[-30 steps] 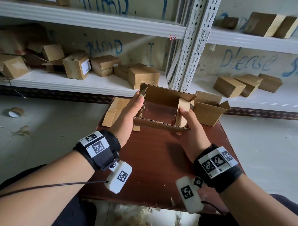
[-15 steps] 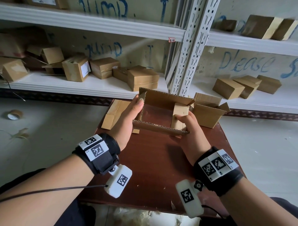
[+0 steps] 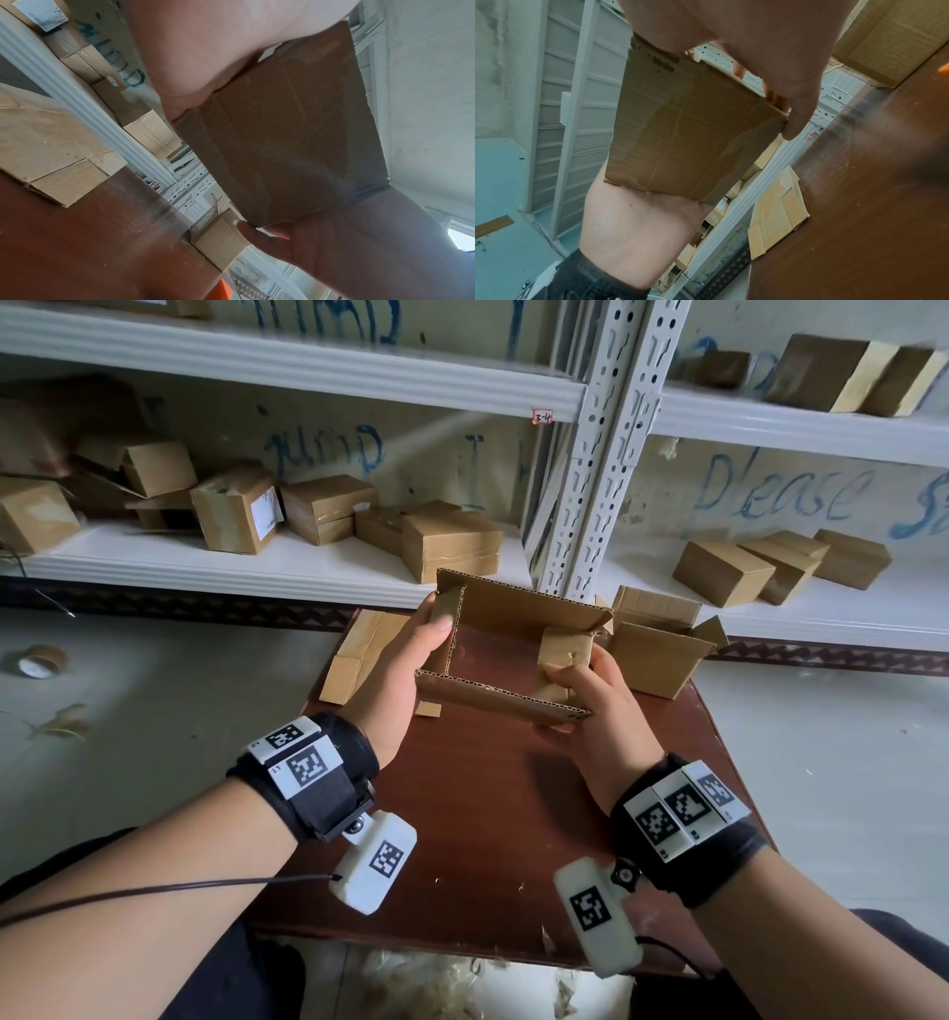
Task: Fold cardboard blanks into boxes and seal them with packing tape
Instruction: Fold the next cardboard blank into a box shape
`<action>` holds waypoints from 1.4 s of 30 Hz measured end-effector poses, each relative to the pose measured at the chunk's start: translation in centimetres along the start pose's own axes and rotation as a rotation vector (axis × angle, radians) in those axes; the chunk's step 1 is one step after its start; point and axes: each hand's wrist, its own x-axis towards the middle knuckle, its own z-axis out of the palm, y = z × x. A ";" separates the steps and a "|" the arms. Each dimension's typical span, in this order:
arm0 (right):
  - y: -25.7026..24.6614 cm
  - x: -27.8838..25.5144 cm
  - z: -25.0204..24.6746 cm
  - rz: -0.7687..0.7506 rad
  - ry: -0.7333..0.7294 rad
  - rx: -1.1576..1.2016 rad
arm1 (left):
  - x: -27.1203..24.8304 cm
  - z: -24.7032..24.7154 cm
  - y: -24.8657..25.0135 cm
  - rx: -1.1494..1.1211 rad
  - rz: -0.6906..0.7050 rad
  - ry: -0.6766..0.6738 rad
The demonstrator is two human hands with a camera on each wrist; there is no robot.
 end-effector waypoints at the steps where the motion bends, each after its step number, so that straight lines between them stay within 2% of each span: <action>1: 0.0 0.0 0.0 0.001 0.001 0.002 | 0.0 -0.1 -0.1 -0.001 -0.003 0.002; 8: 0.0 -0.1 0.0 0.000 0.014 0.002 | 0.2 -0.3 -0.6 -0.012 -0.028 0.016; 18: -0.1 -0.1 -0.2 0.024 0.028 -0.006 | 0.2 -0.2 -0.1 0.029 -0.036 -0.037; 25: 0.3 -0.1 -0.1 0.031 0.033 0.000 | 0.2 -0.1 0.3 0.056 -0.093 0.008; 42: 0.4 0.1 -0.2 0.040 0.052 -0.009 | 0.4 -0.3 -0.2 0.071 -0.137 0.007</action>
